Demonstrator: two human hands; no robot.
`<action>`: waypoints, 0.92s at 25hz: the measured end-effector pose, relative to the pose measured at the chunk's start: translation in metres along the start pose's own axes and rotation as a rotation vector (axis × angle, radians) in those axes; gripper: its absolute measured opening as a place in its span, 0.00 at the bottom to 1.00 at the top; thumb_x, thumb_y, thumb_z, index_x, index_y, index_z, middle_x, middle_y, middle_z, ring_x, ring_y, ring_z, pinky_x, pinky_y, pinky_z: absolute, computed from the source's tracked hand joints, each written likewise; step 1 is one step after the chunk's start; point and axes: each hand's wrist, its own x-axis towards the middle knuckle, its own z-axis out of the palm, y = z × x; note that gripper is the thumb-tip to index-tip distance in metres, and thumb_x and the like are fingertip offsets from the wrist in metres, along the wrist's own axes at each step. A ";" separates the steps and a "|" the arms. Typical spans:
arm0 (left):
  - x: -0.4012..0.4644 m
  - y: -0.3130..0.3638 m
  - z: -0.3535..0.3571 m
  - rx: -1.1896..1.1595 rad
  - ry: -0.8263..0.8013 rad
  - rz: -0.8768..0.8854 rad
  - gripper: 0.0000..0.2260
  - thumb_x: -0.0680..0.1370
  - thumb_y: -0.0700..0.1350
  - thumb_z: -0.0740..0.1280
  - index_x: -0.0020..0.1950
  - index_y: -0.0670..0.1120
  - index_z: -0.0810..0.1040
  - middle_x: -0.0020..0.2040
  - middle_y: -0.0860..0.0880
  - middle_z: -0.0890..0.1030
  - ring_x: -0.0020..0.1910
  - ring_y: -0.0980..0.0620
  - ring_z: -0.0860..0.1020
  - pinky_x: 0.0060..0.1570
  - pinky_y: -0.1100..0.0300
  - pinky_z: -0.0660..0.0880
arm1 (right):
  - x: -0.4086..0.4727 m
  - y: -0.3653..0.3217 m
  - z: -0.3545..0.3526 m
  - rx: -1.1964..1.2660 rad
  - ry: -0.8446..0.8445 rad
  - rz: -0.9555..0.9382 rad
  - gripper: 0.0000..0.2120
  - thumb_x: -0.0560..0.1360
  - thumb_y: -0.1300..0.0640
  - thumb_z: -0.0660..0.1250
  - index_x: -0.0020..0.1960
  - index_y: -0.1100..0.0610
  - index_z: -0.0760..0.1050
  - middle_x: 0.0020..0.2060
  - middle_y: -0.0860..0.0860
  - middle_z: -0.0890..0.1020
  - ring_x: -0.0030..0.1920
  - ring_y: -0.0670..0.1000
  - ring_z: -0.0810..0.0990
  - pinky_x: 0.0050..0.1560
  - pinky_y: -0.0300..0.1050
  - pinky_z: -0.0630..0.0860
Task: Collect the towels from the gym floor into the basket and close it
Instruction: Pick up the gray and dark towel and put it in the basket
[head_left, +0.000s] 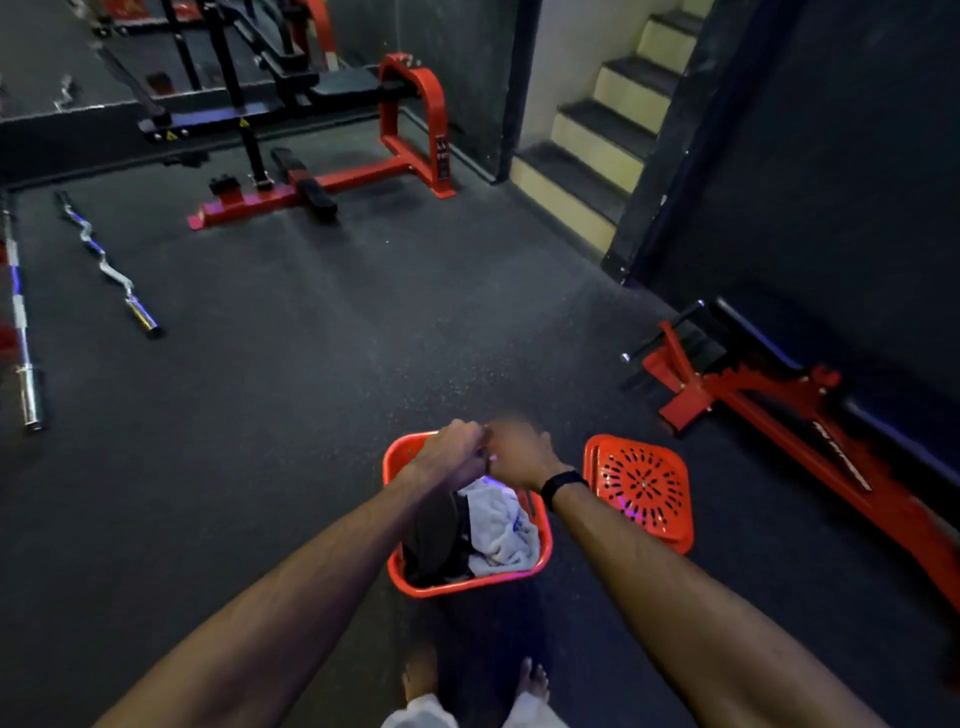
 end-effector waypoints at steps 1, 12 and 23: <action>0.000 0.004 0.004 0.011 0.000 0.019 0.09 0.74 0.42 0.61 0.49 0.40 0.77 0.51 0.35 0.82 0.52 0.34 0.79 0.44 0.47 0.75 | -0.006 0.005 0.003 0.024 0.012 0.026 0.16 0.73 0.57 0.63 0.61 0.54 0.75 0.59 0.55 0.81 0.63 0.60 0.76 0.61 0.58 0.69; 0.001 0.162 0.128 0.248 -0.221 0.522 0.21 0.75 0.51 0.61 0.67 0.46 0.68 0.61 0.42 0.78 0.63 0.40 0.74 0.56 0.47 0.72 | -0.224 0.183 0.039 0.289 0.269 0.727 0.21 0.73 0.47 0.67 0.62 0.55 0.72 0.59 0.58 0.79 0.63 0.60 0.75 0.61 0.57 0.70; -0.201 0.496 0.328 0.272 -0.385 1.271 0.19 0.74 0.52 0.64 0.63 0.49 0.71 0.61 0.48 0.77 0.63 0.47 0.74 0.60 0.52 0.72 | -0.633 0.288 0.118 0.389 0.662 1.503 0.23 0.74 0.45 0.65 0.64 0.56 0.69 0.59 0.56 0.78 0.63 0.58 0.73 0.63 0.54 0.71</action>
